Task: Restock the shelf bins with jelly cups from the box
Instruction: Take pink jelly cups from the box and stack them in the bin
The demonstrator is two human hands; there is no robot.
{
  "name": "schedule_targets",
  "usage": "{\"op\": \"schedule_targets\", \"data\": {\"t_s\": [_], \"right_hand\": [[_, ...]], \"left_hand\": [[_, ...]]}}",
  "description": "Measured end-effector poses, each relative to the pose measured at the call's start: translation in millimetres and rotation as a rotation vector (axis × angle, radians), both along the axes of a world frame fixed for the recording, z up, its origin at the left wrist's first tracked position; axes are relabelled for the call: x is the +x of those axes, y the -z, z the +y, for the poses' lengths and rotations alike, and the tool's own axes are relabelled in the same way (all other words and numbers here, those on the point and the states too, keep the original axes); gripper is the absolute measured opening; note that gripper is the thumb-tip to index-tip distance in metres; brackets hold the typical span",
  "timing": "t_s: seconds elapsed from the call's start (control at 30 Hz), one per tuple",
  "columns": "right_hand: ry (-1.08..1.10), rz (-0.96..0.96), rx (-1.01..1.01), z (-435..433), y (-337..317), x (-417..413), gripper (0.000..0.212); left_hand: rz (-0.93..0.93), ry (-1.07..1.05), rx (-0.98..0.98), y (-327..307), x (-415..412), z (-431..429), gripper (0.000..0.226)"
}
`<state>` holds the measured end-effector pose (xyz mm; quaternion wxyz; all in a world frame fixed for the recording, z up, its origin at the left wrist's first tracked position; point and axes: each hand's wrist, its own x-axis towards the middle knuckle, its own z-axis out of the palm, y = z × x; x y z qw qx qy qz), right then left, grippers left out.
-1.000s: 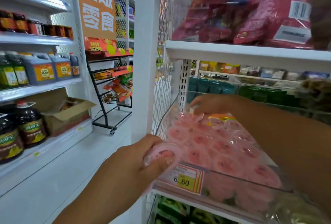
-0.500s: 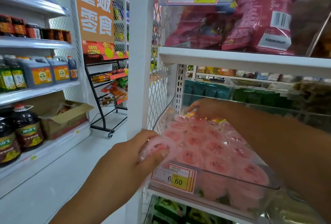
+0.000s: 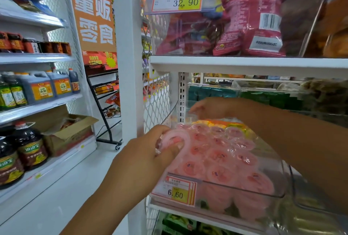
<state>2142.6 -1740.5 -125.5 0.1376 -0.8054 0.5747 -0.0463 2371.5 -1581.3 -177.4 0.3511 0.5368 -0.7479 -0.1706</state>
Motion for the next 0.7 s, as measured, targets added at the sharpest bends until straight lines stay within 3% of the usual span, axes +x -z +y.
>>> {"op": "schedule_targets", "data": {"t_s": [0.07,0.13,0.23,0.33,0.43,0.5,0.57,0.7], "right_hand": [[-0.063,-0.265,0.118,19.3,-12.6,-4.0,0.03],[-0.169,-0.535,0.373,39.5,-20.9,-7.0,0.033],[-0.325,-0.699,0.586,61.4,-26.0,-10.2,0.04],[-0.39,-0.703,0.542,68.8,-21.1,-11.1,0.033],[-0.279,-0.765,0.411,64.9,-15.9,-13.1,0.021],[-0.123,-0.709,0.202,53.8,-13.9,-20.8,0.016],[0.072,-0.446,-0.034,38.4,-9.0,-32.9,0.014],[0.279,-0.058,0.01,17.8,14.0,-46.9,0.025]], "left_hand": [[-0.016,-0.01,-0.013,-3.5,-7.7,-7.7,0.033],[-0.019,-0.034,-0.023,-7.3,-18.0,-15.5,0.031],[-0.031,-0.069,-0.083,-11.2,-35.6,-22.8,0.028],[-0.039,-0.077,-0.106,-7.8,-47.9,-30.2,0.034],[0.056,-0.029,-0.052,-1.4,-55.0,-38.7,0.036],[0.213,0.021,0.013,2.3,-55.7,-40.6,0.037],[0.361,0.073,0.075,6.2,-52.8,-39.6,0.031],[0.453,0.123,0.054,12.3,-47.0,-41.2,0.029]]}}
